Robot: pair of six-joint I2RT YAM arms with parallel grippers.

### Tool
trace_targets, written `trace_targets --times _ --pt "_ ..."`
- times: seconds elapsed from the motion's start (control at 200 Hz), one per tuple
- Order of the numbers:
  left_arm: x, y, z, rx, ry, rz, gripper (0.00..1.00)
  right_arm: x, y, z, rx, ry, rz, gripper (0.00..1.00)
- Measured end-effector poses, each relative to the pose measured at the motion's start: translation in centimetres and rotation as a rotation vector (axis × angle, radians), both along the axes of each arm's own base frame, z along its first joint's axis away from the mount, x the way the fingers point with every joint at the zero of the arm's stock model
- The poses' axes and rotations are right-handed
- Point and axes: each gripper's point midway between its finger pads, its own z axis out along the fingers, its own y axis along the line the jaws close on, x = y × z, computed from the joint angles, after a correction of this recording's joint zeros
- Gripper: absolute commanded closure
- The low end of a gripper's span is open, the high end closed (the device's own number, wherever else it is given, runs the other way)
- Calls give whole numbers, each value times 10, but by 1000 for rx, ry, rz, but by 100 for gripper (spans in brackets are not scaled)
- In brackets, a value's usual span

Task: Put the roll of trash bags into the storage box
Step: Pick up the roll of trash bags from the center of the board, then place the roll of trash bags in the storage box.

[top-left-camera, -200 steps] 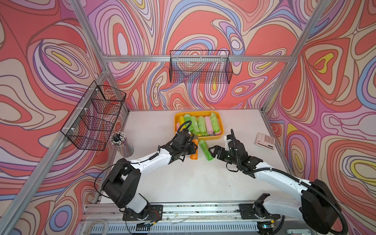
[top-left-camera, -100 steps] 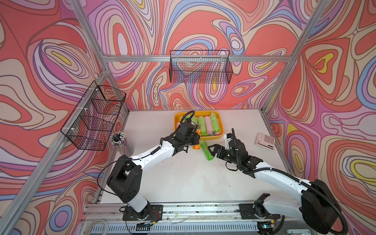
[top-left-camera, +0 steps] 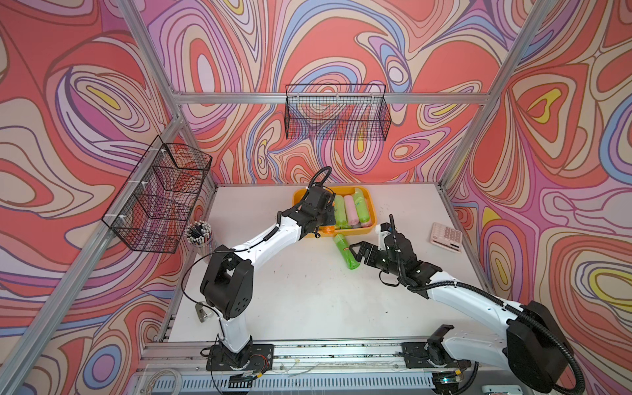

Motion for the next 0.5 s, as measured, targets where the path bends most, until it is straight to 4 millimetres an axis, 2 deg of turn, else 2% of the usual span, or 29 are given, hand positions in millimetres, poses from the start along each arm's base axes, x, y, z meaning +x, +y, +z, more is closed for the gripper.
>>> trace_targets --times 0.27,0.496 --pt "22 10 -14 44 37 28 87 1 -1 1 -12 -6 0 5" --pt "40 18 -17 53 44 55 89 4 0 2 -22 -16 -1 5"
